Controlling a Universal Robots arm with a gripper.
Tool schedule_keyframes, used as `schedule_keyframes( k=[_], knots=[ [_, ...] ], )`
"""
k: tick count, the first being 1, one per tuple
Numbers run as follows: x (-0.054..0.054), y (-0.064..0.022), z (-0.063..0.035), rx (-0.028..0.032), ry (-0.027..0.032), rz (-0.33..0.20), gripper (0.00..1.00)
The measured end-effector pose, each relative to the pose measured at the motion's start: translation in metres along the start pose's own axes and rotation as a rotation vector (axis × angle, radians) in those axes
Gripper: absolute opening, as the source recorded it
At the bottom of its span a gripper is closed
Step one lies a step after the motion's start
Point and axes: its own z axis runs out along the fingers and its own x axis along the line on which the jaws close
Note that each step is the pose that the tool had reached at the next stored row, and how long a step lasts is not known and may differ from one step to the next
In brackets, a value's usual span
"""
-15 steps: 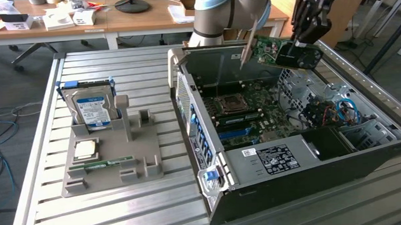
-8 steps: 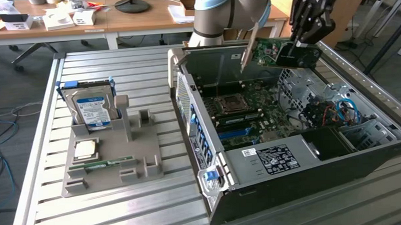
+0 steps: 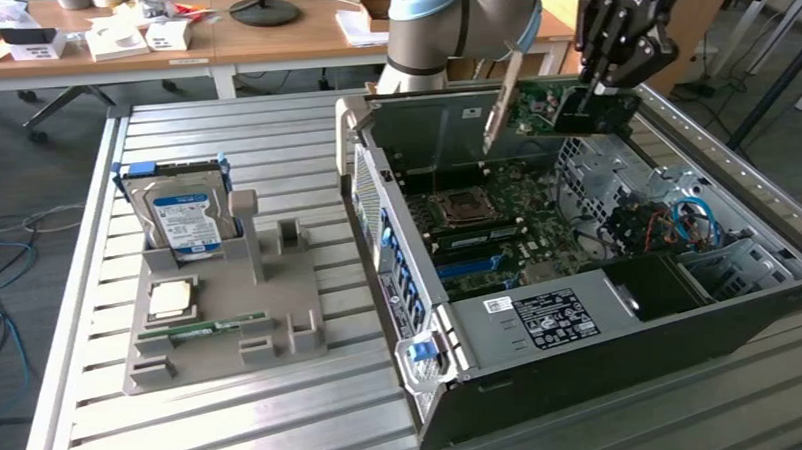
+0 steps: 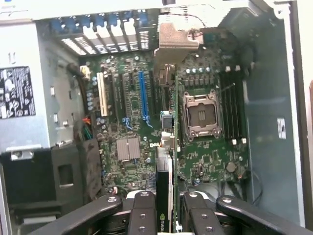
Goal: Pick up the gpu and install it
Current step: 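Insert the gpu into the slot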
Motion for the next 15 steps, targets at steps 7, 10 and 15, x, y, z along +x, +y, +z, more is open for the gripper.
schedule_keyframes(
  k=[7, 10, 15],
  knots=[
    [-0.0001, 0.0000, 0.0001, -0.0023, 0.0042, -0.111, 0.26],
    [0.0000, 0.0012, 0.0003, -0.0023, 0.0047, -0.115, 0.26],
    [0.0003, 0.0099, 0.0011, -0.0017, 0.0047, -0.114, 0.26]
  ],
)
